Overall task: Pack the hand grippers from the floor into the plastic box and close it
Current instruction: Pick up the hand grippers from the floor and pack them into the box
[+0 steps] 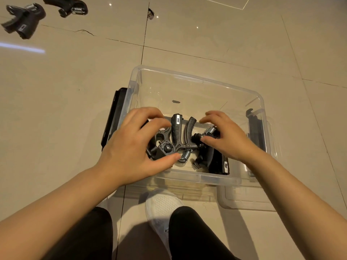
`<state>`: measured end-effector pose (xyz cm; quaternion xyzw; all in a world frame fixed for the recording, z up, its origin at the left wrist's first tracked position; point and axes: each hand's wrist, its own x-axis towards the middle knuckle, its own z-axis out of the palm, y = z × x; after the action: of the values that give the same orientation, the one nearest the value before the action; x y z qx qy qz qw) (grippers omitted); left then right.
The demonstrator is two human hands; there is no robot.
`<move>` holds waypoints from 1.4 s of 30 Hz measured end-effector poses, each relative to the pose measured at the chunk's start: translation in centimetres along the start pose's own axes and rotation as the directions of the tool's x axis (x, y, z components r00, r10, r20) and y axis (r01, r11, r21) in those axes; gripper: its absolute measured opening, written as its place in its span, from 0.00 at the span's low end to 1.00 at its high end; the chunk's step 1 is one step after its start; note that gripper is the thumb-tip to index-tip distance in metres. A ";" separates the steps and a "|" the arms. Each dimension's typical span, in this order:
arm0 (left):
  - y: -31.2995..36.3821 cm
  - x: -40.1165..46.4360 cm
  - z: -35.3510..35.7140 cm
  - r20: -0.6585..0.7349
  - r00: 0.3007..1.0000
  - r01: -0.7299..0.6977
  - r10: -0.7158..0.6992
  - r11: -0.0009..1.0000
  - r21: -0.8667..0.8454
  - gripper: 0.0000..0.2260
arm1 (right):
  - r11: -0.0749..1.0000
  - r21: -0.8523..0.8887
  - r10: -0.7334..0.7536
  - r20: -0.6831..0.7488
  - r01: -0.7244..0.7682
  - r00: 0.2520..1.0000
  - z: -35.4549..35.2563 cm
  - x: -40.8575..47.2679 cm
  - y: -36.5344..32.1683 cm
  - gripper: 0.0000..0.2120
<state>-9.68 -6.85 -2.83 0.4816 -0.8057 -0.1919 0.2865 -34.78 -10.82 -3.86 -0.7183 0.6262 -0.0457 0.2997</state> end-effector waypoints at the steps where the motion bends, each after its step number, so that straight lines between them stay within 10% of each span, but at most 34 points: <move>1: 0.1 0.0 -0.1 -0.019 1.000 0.015 -0.015 1.000 -0.001 0.25 | 0.990 0.135 -0.048 0.029 0.044 0.998 -0.4 -0.8 -1.4 0.18; 7: 0.6 0.0 -0.3 -0.055 0.998 -0.032 0.034 0.999 0.033 0.27 | 0.863 0.449 -0.324 0.141 0.232 0.935 1.2 -3.3 -7.3 0.19; 18: 0.3 0.2 -0.2 -0.143 0.988 -0.049 0.060 0.996 0.079 0.25 | 0.758 0.648 -0.101 0.004 0.074 0.995 -0.2 -2.4 -5.6 0.14; 29: -0.1 -0.1 0.4 -0.144 0.988 -0.043 0.054 0.996 0.081 0.18 | 0.924 0.262 0.309 -0.086 -0.278 0.947 2.1 4.6 -3.7 0.24; 42: -0.1 -0.1 0.5 -0.113 0.993 -0.031 0.042 0.995 0.095 0.15 | 0.992 -0.098 0.078 -0.030 -0.080 0.997 4.2 7.0 -2.8 0.25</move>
<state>-9.85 -6.81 -3.29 0.4901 -0.8045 -0.1207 0.3130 -28.97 -15.66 -8.10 -0.7063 0.6595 -0.0119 0.2572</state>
